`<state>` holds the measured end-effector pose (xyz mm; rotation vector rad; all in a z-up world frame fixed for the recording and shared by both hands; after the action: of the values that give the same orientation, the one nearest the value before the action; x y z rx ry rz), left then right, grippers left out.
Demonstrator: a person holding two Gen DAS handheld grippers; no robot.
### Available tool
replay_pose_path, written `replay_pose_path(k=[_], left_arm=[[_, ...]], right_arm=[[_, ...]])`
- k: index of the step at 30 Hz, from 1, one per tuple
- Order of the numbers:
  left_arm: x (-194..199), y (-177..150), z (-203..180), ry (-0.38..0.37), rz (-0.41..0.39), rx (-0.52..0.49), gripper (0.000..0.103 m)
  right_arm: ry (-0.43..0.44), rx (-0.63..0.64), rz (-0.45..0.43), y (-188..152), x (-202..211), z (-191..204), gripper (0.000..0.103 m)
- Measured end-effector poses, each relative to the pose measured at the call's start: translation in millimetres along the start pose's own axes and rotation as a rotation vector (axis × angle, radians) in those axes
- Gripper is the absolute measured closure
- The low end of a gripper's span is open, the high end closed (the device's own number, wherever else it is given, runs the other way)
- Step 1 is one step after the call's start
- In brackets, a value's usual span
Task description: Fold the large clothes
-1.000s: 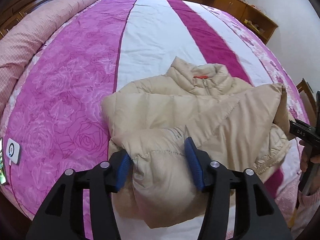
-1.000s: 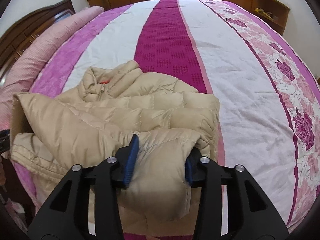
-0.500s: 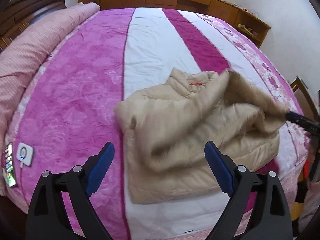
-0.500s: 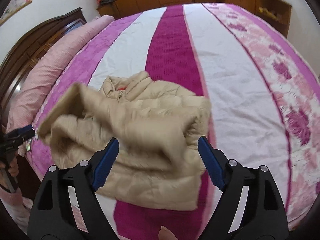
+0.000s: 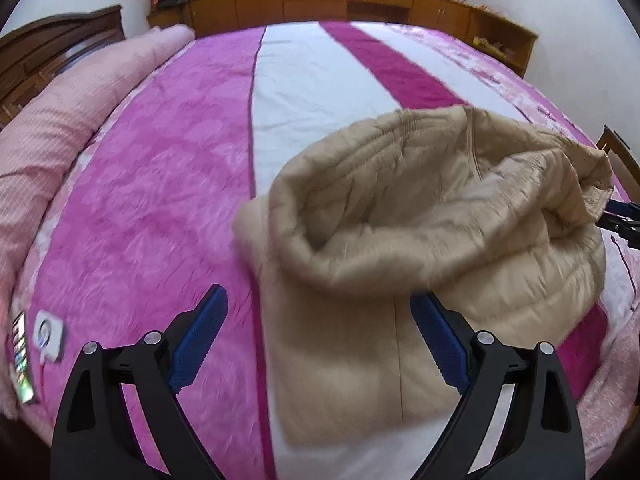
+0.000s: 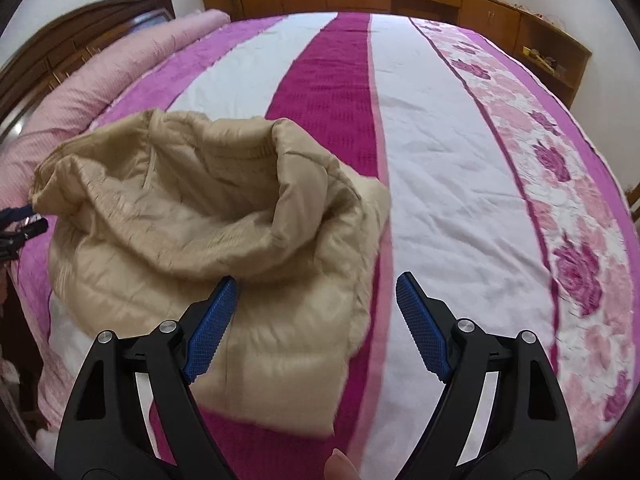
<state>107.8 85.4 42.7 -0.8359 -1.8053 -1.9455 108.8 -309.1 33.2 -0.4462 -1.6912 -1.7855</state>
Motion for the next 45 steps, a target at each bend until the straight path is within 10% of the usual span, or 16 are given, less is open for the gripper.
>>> replay_pose_path(k=[3,8,14,25,34,36,45], left_arm=[[-18.1,5.1,2.9,-0.046,-0.047,0.046,0.019],[-43.9,15.9,6.3,-0.09,-0.071,0.137,0.078],[-47.5,38.0,5.5,-0.036,-0.112,0.115,0.09],[-119.8,54.9,5.5,0.077,-0.03,0.087,0.082],[-144.9,47.7,12.7,0.117,0.014,0.109,0.058],[-143.4,48.6,15.0,0.146,0.015,0.12,0.036],[-77.5,38.5,39.0,0.072,-0.015,0.255,0.019]], right_arm=[[0.032,-0.045,-0.027,4.3,-18.4,-5.1,0.022],[0.053,-0.099,-0.031,12.6,-38.8,-7.0,0.081],[0.039,-0.145,-0.12,37.4,-32.0,-12.8,0.092],[-0.175,-0.072,-0.065,48.2,-92.1,-6.9,0.082],[-0.196,-0.135,0.019,36.5,-119.3,-20.0,0.075],[-0.184,-0.175,0.028,37.8,-117.8,-25.0,0.071],[-0.053,-0.318,0.001,34.6,-51.5,-40.9,0.023]])
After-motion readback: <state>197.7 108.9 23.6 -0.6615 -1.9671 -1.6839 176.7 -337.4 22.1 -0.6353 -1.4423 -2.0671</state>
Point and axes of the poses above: each gripper's, at about its wrist camera, not at the fingertips, and x roughly against the way its jaws point, z to its left, y to its top, the point moved 2 cm from there along -x, roughly the way its jaws point, and after that the axes turned 12 degrees about -z, right-handed, at the moved point
